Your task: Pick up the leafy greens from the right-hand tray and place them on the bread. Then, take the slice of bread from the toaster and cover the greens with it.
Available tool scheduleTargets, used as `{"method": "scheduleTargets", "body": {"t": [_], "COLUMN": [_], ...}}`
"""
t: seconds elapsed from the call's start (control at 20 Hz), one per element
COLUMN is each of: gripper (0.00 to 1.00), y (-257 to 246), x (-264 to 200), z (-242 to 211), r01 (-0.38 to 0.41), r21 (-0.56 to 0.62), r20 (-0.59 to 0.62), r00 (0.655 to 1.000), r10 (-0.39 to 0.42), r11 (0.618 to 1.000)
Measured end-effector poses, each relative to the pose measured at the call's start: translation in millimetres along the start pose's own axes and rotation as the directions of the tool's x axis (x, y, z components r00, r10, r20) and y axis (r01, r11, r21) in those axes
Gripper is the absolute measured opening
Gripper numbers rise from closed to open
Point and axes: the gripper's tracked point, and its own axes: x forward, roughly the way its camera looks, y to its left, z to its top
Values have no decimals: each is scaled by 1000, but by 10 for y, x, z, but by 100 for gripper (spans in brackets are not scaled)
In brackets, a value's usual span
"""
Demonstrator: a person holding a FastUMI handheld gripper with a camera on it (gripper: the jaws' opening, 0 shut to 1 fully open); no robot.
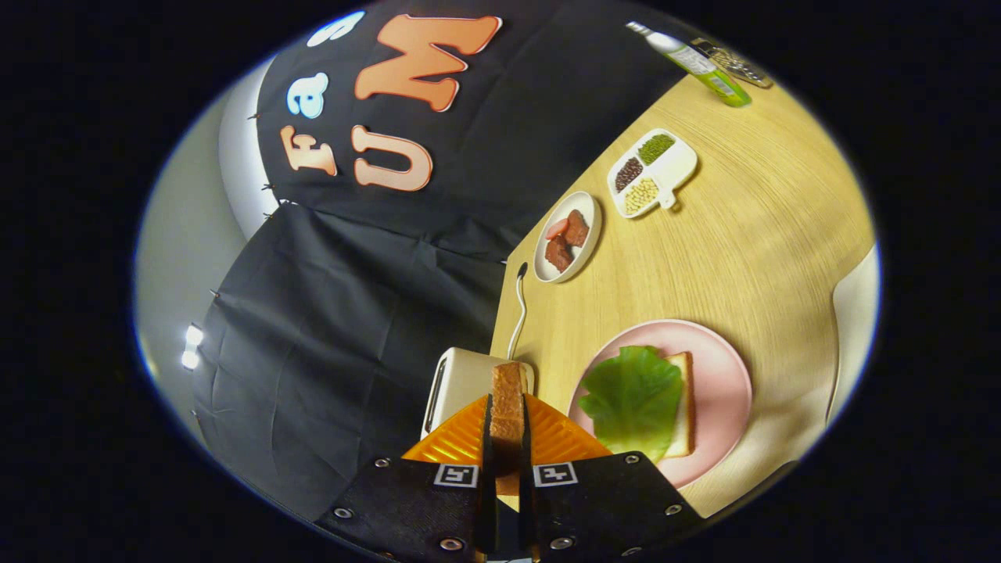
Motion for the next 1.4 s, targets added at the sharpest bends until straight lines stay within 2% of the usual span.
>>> {"method": "scheduleTargets", "body": {"t": [0.35, 0.7, 0.85, 1.0, 1.15, 1.25, 1.4], "gripper": [11, 11, 11, 16, 25, 28, 44], "y": [-494, -843, -855, -850, -772, -713, -626], "x": [113, 172, 173, 155, 138, 91, -93], "z": [-70, -102, -99, -85, 5, 111, 235], "r01": [67, 191, 215, 220, 233, 240, 267], "r21": [23, -25, -52, -60, -64, -76, -131], "r20": [-15, -16, -9, 6, 24, 58, 116], "r00": [998, 981, 976, 975, 972, 970, 960], "r10": [-66, -192, -215, -220, -232, -236, -253], "r11": [997, 981, 975, 974, 970, 968, 955]}}
